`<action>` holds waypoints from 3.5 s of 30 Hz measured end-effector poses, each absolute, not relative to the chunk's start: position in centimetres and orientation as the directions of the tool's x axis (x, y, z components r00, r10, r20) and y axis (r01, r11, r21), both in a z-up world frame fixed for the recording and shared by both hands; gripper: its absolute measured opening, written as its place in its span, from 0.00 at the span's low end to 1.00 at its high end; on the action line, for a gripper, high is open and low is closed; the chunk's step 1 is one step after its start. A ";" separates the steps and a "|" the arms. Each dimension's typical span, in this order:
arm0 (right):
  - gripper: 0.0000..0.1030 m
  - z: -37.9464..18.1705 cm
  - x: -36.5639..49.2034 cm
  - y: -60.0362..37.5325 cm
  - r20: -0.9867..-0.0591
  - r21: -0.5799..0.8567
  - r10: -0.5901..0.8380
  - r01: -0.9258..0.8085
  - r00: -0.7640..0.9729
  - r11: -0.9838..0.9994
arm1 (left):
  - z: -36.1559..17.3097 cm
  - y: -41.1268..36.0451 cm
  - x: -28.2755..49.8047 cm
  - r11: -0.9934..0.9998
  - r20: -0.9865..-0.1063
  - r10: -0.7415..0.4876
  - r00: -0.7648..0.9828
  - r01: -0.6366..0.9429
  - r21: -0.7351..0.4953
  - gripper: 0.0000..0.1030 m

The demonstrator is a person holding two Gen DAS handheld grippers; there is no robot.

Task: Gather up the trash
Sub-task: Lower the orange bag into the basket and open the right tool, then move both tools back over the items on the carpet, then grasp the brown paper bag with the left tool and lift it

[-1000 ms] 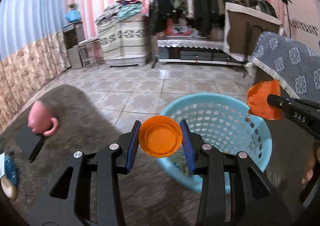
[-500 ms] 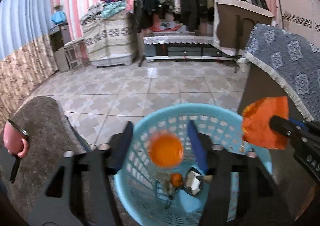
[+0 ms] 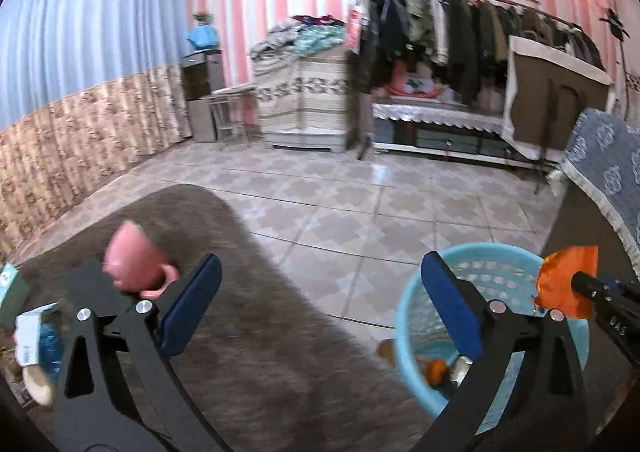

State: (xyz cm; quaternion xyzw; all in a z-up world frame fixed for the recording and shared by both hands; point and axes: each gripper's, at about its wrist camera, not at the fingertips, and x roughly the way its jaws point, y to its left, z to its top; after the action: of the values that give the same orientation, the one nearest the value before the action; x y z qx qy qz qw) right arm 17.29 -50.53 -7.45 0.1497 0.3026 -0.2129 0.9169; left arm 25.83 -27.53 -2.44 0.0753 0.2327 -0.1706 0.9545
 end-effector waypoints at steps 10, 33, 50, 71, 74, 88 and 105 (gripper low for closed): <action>0.10 -8.9 20.8 -47.8 -0.652 0.099 -0.295 0.464 0.699 0.880 | -2.0 -22.0 26.1 0.961 -0.479 -0.203 0.854 0.268 0.070 0.95; 0.87 -7.8 21.0 -46.9 -0.639 0.052 -0.332 0.469 0.694 0.881 | -2.4 -17.5 25.7 0.980 -0.489 -0.141 0.861 0.192 0.055 0.95; 0.94 -4.5 20.4 -42.8 -0.558 0.015 -0.340 0.419 0.757 0.908 | -1.4 -12.2 24.0 0.992 -0.471 -0.085 0.878 0.120 0.045 0.95; 0.94 -3.3 21.2 -34.0 -0.521 -0.058 -0.253 0.262 0.815 0.963 | -1.7 -1.9 21.5 0.997 -0.474 0.069 0.878 -0.050 0.054 0.95; 0.94 -3.3 21.4 -32.7 -0.519 -0.076 -0.238 0.234 0.821 0.969 | -2.0 -0.4 21.3 0.995 -0.473 0.100 0.875 -0.080 0.063 0.95; 0.94 -3.1 21.4 -28.5 -0.510 -0.077 -0.170 0.152 0.843 0.985 | -3.6 5.4 20.0 0.984 -0.497 0.173 0.851 -0.172 0.049 0.95; 0.94 -3.5 21.8 -23.9 -0.510 -0.101 -0.090 0.044 0.855 0.994 | -4.8 9.2 19.1 0.975 -0.506 0.215 0.836 -0.217 0.056 0.95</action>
State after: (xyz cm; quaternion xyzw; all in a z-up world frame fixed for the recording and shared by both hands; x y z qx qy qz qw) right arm 21.84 -23.87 -3.54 -0.0428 0.2667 -0.0346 0.9622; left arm 19.11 9.20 -4.84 -0.0020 0.2637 0.1127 0.9580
